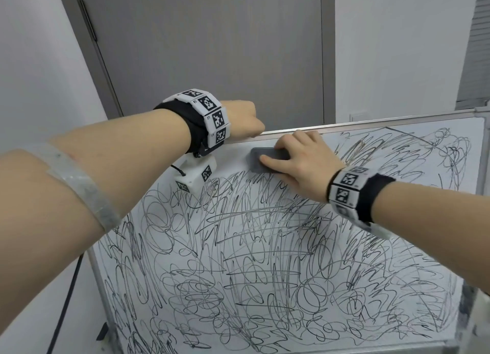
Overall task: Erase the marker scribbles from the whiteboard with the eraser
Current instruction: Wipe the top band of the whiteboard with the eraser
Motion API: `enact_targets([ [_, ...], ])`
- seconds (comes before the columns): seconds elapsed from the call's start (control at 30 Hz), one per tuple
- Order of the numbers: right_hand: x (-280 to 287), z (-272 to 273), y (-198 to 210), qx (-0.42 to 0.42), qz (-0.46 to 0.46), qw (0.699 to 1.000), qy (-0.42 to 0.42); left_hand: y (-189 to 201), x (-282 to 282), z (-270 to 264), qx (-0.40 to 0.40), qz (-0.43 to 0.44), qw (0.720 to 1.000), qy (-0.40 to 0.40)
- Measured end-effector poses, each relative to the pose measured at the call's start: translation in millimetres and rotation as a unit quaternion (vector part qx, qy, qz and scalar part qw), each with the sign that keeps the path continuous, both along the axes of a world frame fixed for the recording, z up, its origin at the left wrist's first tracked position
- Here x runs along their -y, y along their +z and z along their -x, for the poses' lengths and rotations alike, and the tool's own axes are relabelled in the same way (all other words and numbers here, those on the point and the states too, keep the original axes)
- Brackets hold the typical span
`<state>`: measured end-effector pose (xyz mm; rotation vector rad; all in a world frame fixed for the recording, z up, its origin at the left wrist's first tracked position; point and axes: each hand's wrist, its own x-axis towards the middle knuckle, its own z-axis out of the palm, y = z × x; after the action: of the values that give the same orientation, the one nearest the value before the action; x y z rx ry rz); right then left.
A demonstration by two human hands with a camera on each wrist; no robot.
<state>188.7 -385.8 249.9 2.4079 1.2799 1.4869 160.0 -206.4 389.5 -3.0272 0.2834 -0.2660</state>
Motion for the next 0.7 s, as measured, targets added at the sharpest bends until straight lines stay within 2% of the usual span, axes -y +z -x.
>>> enact_targets([
  [0.1, -11, 2, 2, -0.003, 0.001, 1.000, 0.004, 1, -6, -1, 0.000, 0.006, 1.000, 0.006],
  [0.3, 39, 2, 5, -0.005, 0.036, 0.999, 0.002, -4, -1, -3, 0.006, 0.037, 0.999, -0.037],
  [0.43, 50, 2, 7, 0.002, 0.035, 0.999, -0.004, -3, -10, -5, 0.012, 0.043, 0.998, -0.043],
  [0.57, 44, 1, 11, 0.012, 0.042, 0.999, 0.002, -1, -17, -3, 0.016, 0.044, 0.998, -0.037],
  [0.7, 8, 4, 7, 0.020, 0.038, 0.999, 0.023, -1, -14, 0, 0.003, 0.051, 0.998, -0.032],
])
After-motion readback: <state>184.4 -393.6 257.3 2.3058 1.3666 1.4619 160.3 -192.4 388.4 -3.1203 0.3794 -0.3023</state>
